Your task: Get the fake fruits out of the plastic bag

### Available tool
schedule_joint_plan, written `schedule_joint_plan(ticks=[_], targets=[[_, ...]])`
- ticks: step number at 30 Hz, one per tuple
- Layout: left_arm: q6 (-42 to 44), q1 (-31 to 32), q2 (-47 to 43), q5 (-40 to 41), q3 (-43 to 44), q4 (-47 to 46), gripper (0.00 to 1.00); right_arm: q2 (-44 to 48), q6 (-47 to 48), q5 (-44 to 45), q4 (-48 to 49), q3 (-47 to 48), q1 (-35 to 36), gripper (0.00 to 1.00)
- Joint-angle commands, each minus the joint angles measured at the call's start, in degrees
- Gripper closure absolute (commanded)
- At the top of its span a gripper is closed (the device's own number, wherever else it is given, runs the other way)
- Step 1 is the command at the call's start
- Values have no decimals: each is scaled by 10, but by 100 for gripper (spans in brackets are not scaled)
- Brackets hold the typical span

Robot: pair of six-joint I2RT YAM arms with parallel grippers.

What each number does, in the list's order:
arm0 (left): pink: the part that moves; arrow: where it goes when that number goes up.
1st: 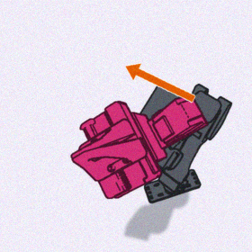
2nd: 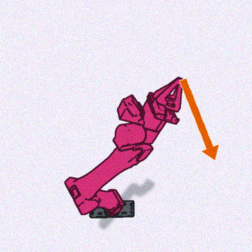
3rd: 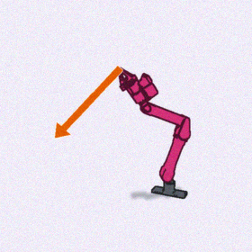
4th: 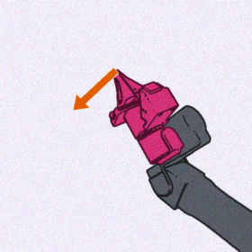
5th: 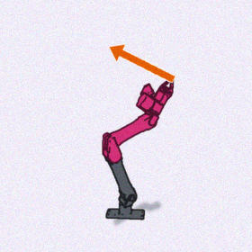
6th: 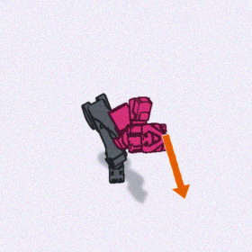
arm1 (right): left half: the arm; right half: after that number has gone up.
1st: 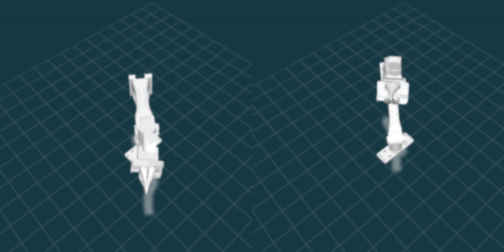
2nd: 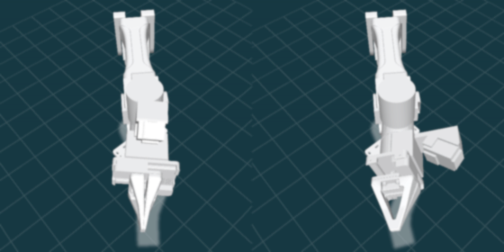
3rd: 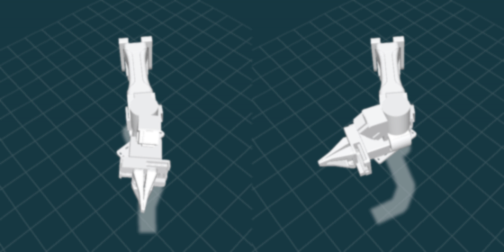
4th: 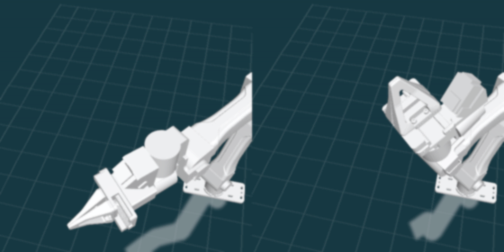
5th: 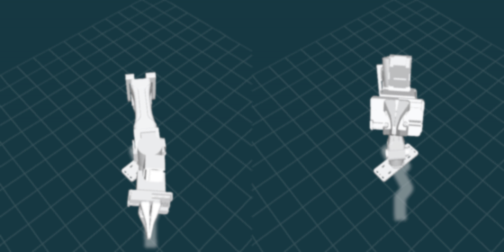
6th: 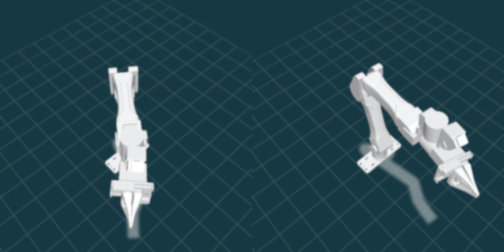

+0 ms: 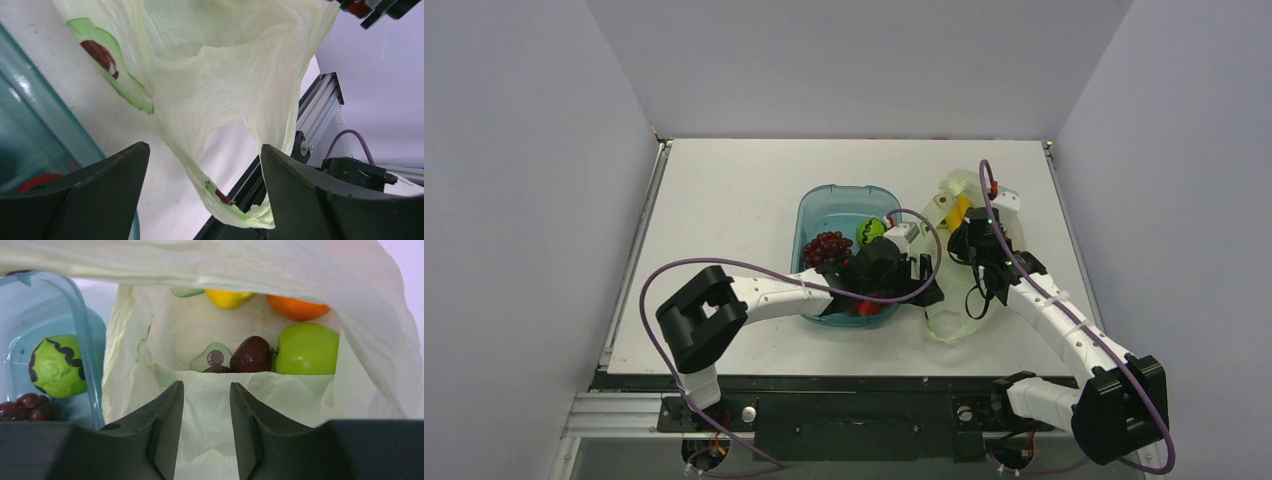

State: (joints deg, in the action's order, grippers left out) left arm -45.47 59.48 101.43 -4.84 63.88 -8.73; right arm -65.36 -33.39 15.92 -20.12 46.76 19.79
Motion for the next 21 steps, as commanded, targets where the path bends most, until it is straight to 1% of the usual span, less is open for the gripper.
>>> schedule_joint_plan(ticks=[1, 3, 6, 8, 10, 11, 12, 13, 14, 15, 16, 19, 20, 21], targets=[[4, 1, 37, -25, 43, -22, 25, 2, -49, 53, 48, -18, -11, 63], [5, 3, 42, -26, 51, -24, 30, 5, -53, 58, 48, -21, -12, 62], [11, 7, 48, -24, 61, -21, 33, 15, -51, 69, 51, -27, -14, 60], [9, 8, 54, -24, 65, -22, 39, 13, -51, 70, 57, -31, -22, 59], [5, 7, 60, -29, 68, -23, 46, 3, -55, 59, 71, -37, -38, 59], [2, 7, 63, -31, 69, -24, 52, -2, -57, 49, 76, -39, -44, 58], [2, 8, 62, -35, 71, -23, 55, -14, -59, 44, 87, -40, -54, 57], [4, 8, 62, -36, 72, -20, 62, -20, -59, 34, 94, -41, -59, 57], [5, 8, 62, -38, 74, -18, 72, -33, -60, 30, 107, -40, -66, 56], [9, 8, 61, -38, 75, -13, 78, -40, -60, 29, 113, -37, -70, 55], [10, 8, 62, -35, 79, -11, 87, -52, -61, 28, 123, -33, -71, 55], [13, 8, 69, -34, 89, -4, 96, -86, -70, 22, 138, -15, -82, 53], [13, 9, 74, -36, 96, -4, 100, -93, -71, 19, 143, -13, -85, 53], [13, 9, 77, -37, 103, -3, 100, -106, -75, 18, 153, -9, -88, 53]])
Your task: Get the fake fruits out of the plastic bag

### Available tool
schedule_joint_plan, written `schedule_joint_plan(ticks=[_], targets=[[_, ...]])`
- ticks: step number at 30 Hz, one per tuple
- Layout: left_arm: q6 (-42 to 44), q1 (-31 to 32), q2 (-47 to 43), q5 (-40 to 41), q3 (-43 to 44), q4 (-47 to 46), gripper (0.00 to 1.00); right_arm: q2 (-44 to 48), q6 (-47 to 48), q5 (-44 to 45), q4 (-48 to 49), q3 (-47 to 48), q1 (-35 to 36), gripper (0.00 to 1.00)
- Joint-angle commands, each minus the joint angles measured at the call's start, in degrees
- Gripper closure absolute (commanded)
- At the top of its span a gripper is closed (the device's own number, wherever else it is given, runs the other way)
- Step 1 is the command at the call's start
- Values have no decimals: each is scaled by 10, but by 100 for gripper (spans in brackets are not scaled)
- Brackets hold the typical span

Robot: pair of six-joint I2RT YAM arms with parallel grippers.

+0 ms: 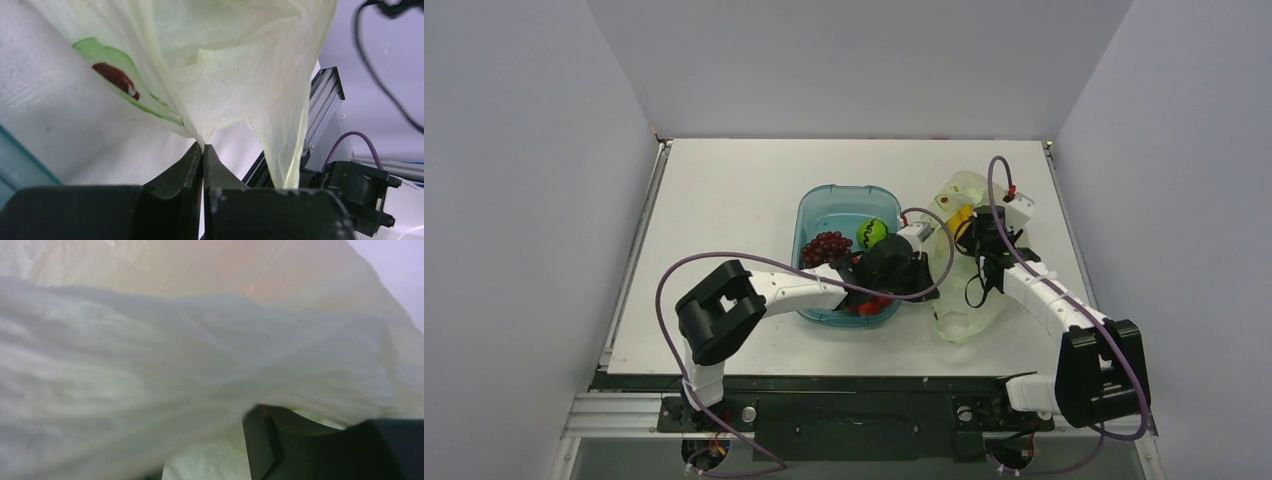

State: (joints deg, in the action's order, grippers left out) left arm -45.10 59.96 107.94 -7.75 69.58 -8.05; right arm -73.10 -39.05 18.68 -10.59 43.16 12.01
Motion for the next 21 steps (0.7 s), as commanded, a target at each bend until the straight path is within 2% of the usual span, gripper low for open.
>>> schedule_joint_plan(ticks=[1, 12, 21], targets=[[9, 4, 16, -10, 49, -9, 100, -35, -20, -11, 62, 29, -12, 52], [16, 9, 12, -8, 54, 11, 100, -150, -50, -39, 173, 47, -48, 47], [22, 9, 9, -5, 44, 15, 100, -212, -57, -43, 188, 82, -74, 48]])
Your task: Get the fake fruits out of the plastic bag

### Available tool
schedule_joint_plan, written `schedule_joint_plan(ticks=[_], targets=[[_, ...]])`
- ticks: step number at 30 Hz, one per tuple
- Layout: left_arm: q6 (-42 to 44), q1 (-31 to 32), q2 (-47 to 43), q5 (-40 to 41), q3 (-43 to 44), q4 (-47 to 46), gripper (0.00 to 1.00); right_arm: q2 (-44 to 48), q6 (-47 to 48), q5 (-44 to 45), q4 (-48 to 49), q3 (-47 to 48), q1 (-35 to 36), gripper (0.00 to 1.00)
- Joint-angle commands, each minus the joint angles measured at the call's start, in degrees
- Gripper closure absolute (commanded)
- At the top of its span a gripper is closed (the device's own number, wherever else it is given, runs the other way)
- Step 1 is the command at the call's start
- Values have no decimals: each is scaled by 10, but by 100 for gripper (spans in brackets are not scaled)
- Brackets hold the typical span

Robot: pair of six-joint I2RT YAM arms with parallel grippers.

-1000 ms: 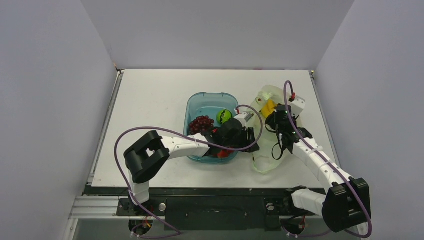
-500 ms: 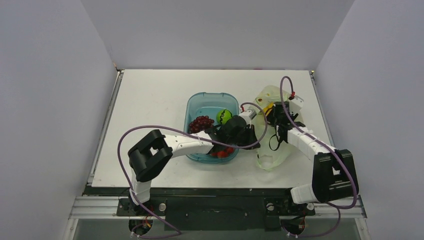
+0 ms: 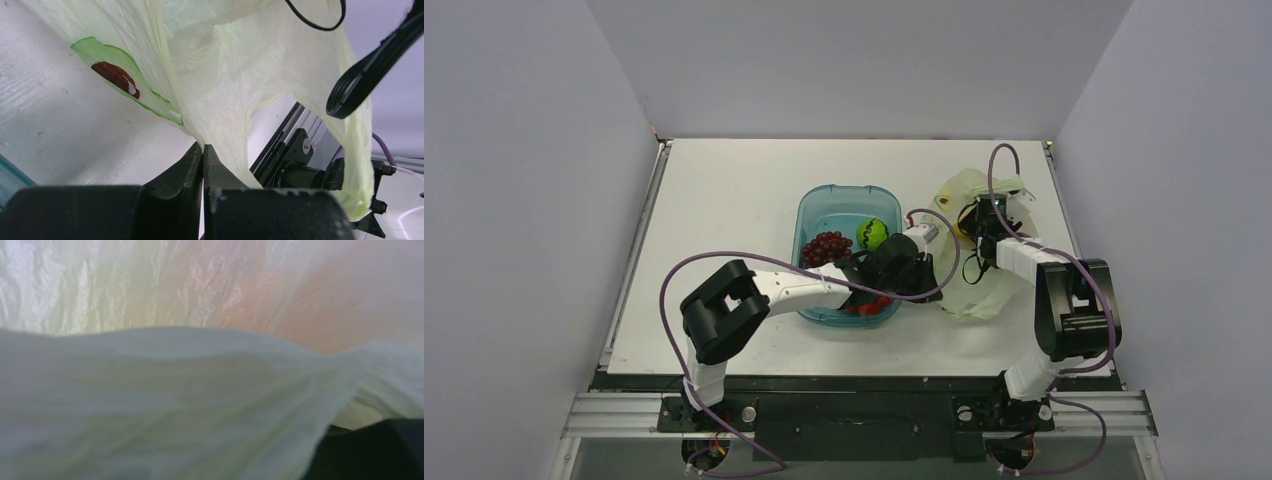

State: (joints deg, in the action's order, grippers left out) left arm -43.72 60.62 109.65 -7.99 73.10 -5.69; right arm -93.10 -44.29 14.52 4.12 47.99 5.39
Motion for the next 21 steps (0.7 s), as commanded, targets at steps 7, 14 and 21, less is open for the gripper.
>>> schedule_joint_plan(ticks=[7, 14, 21], targets=[[5, 2, -16, -3, 4, -5, 100, -29, -3, -20, 59, 37, -8, 64], [12, 2, -3, -4, 25, 5, 100, 5, -14, -41, 63, 22, -8, 91], [-7, 2, 5, -3, 22, -16, 100, 106, -22, -39, 25, -21, -5, 100]])
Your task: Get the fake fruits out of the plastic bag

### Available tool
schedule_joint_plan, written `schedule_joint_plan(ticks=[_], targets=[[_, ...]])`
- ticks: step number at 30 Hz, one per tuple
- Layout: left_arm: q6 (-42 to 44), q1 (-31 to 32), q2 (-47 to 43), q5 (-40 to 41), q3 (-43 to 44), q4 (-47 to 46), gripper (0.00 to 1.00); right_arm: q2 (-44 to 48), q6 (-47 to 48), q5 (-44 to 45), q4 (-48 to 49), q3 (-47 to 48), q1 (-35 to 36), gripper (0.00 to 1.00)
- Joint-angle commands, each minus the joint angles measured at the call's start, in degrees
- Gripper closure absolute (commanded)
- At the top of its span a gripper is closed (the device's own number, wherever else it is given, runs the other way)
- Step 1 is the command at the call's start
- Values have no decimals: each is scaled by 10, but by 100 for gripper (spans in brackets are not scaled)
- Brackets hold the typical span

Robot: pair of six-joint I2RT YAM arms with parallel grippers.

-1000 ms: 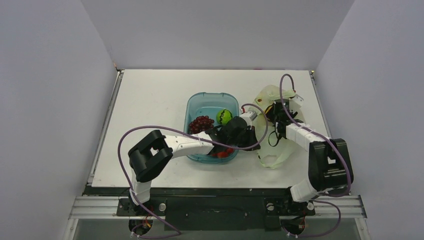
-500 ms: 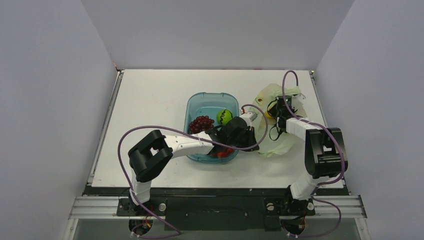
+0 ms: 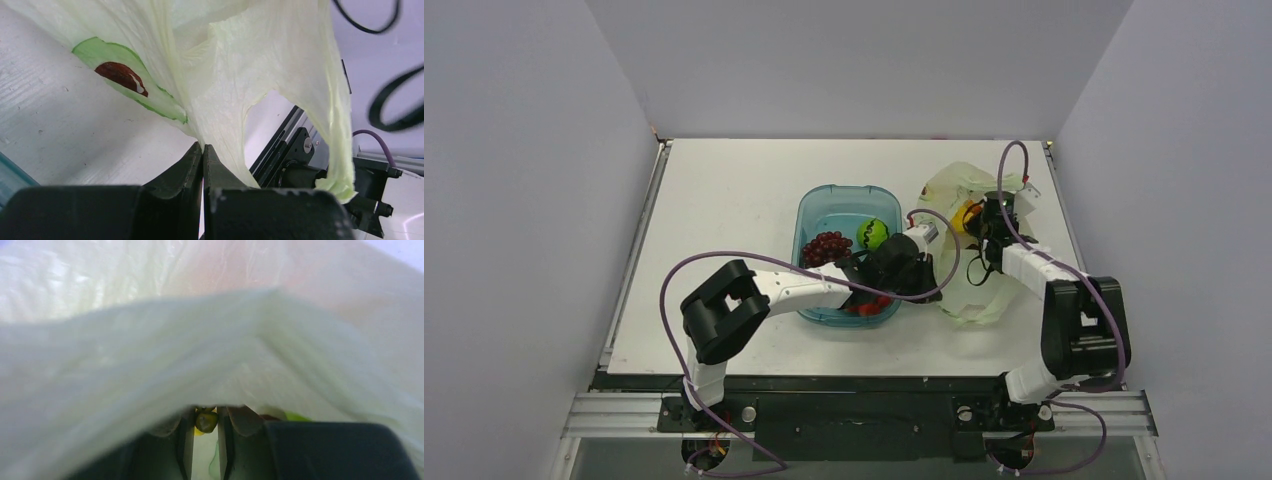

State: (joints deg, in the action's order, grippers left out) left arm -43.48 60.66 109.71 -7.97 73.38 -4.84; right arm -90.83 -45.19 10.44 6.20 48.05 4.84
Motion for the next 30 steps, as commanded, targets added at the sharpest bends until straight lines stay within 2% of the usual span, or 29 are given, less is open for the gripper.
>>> schedule_joint_plan(ticks=[1, 5, 9, 14, 21, 25, 26, 30], targets=[[-9, 2, 4, -4, 19, -24, 100, 94, -16, 5, 0, -28, 1, 100], [0, 2, 4, 0, 30, -9, 100, 161, -15, 44, -46, -56, 13, 100], [2, 1, 4, 4, 42, -10, 100, 215, 5, 79, -141, -65, 16, 100], [11, -2, 4, 20, 60, 13, 100, 322, 37, 114, -214, -93, 24, 100], [37, -6, -42, 45, 43, 34, 100, 483, 51, 97, -329, -115, 30, 100], [33, -12, -66, 41, 28, 27, 99, 538, 64, 39, -365, -89, 39, 100], [31, -14, -77, 41, 21, 24, 97, 543, 71, 29, -371, -77, 45, 100], [15, -20, -130, 50, -28, 1, 77, 540, 80, -23, -367, -50, 75, 100]])
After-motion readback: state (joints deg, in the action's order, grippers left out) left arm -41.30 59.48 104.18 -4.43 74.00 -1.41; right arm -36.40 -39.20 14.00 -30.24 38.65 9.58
